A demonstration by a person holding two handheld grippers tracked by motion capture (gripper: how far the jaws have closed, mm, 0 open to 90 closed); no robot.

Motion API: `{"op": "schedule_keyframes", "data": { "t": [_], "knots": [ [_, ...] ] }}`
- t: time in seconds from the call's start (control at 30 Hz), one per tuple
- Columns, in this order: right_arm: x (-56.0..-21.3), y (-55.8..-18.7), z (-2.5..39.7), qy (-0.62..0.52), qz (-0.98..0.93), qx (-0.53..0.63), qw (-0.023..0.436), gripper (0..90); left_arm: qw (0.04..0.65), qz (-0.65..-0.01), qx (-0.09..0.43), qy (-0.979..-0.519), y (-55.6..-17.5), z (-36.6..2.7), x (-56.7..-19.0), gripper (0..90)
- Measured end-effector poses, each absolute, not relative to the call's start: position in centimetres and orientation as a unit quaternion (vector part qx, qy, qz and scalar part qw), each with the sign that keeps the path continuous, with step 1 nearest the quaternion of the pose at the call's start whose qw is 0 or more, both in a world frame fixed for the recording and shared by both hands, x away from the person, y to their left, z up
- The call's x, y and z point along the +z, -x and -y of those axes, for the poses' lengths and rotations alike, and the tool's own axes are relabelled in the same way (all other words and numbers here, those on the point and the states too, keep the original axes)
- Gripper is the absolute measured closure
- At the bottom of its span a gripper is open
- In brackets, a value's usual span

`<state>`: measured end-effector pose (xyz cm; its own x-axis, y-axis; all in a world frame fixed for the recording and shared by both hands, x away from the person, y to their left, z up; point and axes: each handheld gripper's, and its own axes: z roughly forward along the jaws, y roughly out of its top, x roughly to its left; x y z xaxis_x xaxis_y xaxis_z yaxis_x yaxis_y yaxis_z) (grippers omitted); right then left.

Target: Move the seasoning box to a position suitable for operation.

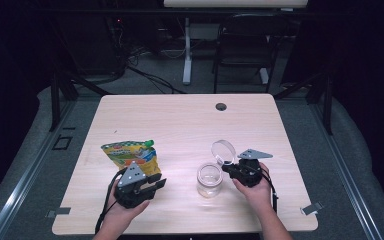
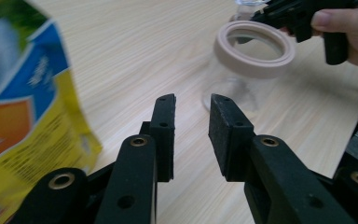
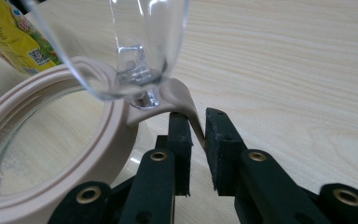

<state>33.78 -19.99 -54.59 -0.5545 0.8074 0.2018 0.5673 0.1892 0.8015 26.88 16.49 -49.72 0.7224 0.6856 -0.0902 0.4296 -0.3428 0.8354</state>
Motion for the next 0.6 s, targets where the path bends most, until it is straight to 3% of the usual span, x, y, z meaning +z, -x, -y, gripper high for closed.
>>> {"op": "schedule_keyframes", "data": {
  "t": [0.23,0.6],
  "knots": [
    [-53.9,-33.3,20.3,-0.445,-0.767,0.437,0.152,72.2,0.458,-0.384,0.151,-0.788,-26.7,-20.0,-50.1,69.4],
    [-53.5,-32.1,21.3,-0.446,-0.769,0.426,0.167,68.1,0.469,-0.408,0.159,-0.767,-27.7,-23.5,-48.5,64.3]
  ]
}}
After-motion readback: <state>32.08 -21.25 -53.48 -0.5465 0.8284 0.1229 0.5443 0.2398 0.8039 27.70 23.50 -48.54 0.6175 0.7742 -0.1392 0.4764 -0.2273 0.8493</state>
